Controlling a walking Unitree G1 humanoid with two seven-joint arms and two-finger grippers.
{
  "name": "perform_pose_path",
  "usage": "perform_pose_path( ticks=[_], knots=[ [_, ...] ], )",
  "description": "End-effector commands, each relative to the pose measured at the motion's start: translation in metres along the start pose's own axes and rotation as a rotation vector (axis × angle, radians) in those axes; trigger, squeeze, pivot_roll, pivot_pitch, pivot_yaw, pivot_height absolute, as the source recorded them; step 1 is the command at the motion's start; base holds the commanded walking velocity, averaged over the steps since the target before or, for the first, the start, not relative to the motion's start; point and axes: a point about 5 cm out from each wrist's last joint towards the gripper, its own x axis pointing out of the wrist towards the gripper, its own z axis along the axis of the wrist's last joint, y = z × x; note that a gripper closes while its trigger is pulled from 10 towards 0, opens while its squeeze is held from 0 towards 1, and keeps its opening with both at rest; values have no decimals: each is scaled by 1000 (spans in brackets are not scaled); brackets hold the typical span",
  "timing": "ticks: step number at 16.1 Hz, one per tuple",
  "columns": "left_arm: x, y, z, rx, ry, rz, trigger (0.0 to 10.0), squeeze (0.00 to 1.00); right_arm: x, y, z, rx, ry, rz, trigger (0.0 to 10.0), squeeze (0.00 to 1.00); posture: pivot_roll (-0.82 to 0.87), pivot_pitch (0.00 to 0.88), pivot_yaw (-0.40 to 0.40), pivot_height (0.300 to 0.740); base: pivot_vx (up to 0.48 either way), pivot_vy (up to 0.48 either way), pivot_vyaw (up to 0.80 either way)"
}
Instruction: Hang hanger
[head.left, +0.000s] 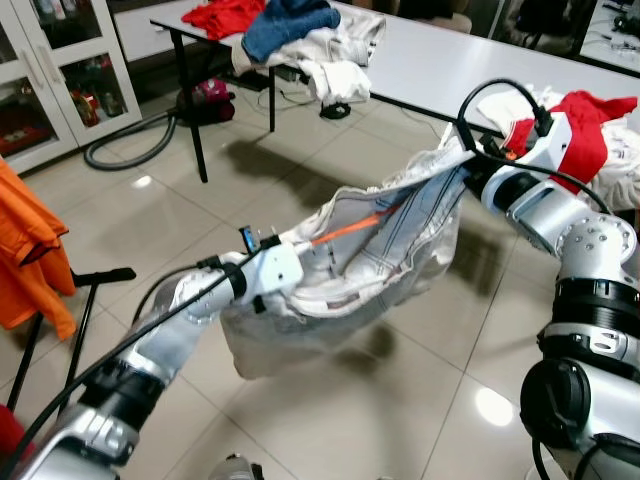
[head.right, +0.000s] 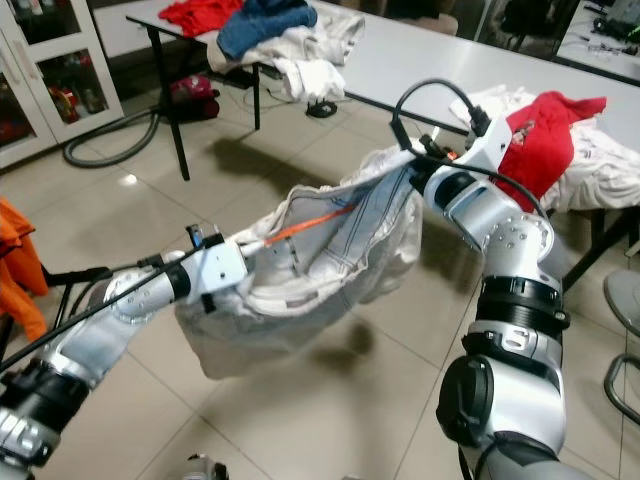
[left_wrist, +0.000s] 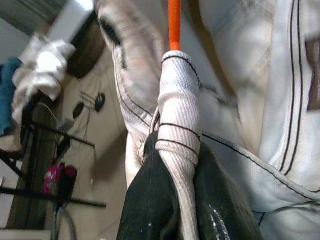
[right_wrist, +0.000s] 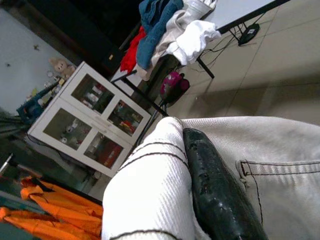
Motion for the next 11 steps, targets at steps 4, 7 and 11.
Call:
perform_pose_path(
  ticks=[4,7,11],
  knots=[
    [-1,17,-23,-41,175,55,10000,0,-6,21,29,-12,-98,67,0,0,-156,0,-58,740,0,0,0],
    [7,30,-3,-232,38,152,10000,0,-6,13,10,-17,-51,38,0,0,-149,0,-67,740,0,0,0],
    [12,31,9,-454,-56,137,10000,0,-9,4,-13,-78,-3,9,0,0,-149,0,-67,740,0,0,0]
  ],
)
